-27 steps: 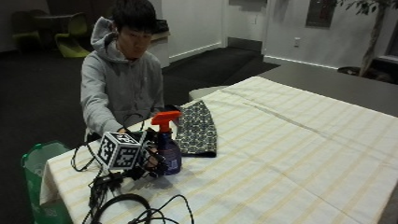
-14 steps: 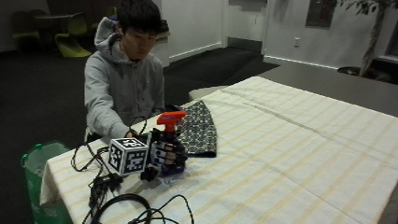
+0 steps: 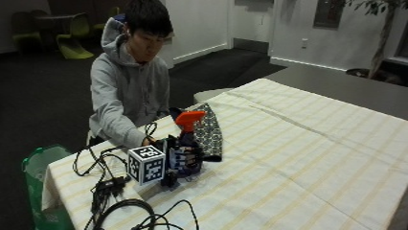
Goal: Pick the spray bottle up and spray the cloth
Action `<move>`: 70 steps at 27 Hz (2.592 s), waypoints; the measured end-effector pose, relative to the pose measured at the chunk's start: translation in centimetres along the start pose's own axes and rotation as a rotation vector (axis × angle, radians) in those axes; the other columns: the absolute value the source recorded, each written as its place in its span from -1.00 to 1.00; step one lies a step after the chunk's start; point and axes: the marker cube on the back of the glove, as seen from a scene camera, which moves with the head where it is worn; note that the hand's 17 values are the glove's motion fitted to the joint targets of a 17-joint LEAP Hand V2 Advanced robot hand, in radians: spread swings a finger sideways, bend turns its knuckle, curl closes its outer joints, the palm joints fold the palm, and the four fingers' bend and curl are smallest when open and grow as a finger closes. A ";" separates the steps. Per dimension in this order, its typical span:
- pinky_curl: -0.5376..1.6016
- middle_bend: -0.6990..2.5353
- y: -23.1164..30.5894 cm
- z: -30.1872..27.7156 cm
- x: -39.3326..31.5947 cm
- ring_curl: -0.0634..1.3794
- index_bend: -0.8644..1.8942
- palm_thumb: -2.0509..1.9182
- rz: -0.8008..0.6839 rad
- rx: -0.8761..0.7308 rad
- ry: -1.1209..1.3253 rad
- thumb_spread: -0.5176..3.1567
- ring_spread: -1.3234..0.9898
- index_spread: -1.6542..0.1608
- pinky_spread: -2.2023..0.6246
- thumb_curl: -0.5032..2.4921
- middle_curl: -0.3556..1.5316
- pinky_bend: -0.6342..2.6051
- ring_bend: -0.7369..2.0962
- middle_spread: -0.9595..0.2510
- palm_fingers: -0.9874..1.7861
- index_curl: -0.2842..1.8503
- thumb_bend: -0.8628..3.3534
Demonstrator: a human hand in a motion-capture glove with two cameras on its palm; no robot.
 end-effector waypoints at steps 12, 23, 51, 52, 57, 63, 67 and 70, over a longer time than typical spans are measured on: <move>-0.17 -0.38 0.4 2.7 -5.9 -0.43 -0.26 0.59 -0.067 -0.300 0.476 -0.41 -0.02 0.52 0.47 -0.34 -0.22 -0.39 -0.14 0.38 0.60 -0.39 -0.60; -0.16 -0.38 3.3 5.7 -14.8 -0.41 -0.26 0.59 -0.100 -0.614 1.124 -0.45 -0.02 0.53 0.45 -0.32 -0.20 -0.37 -0.14 0.38 0.61 -0.39 -0.61; -0.15 -0.39 7.3 6.2 -12.6 -0.39 -0.26 0.58 -0.079 -0.700 1.435 -0.47 -0.03 0.52 0.43 -0.28 -0.19 -0.36 -0.14 0.38 0.61 -0.38 -0.61; -0.15 -0.39 7.6 6.5 -12.2 -0.39 -0.26 0.58 -0.085 -0.710 1.407 -0.47 -0.03 0.52 0.43 -0.28 -0.19 -0.36 -0.14 0.38 0.61 -0.38 -0.61; -0.15 -0.39 8.7 8.5 -14.6 -0.39 -0.26 0.58 -0.177 -0.705 1.092 -0.47 -0.03 0.52 0.43 -0.28 -0.18 -0.36 -0.14 0.38 0.61 -0.38 -0.61; -0.15 -0.39 8.6 13.3 -22.0 -0.39 -0.26 0.58 -0.324 -0.518 0.489 -0.46 -0.02 0.53 0.43 -0.28 -0.18 -0.36 -0.14 0.38 0.61 -0.38 -0.61; -0.15 -0.39 9.0 19.3 -24.1 -0.39 -0.25 0.59 -0.326 -0.390 0.135 -0.45 -0.03 0.52 0.44 -0.28 -0.18 -0.37 -0.14 0.38 0.59 -0.37 -0.60; -0.16 -0.40 8.5 23.9 -23.4 -0.39 -0.25 0.59 -0.265 -0.283 -0.040 -0.44 -0.03 0.52 0.44 -0.28 -0.18 -0.38 -0.15 0.37 0.57 -0.37 -0.60</move>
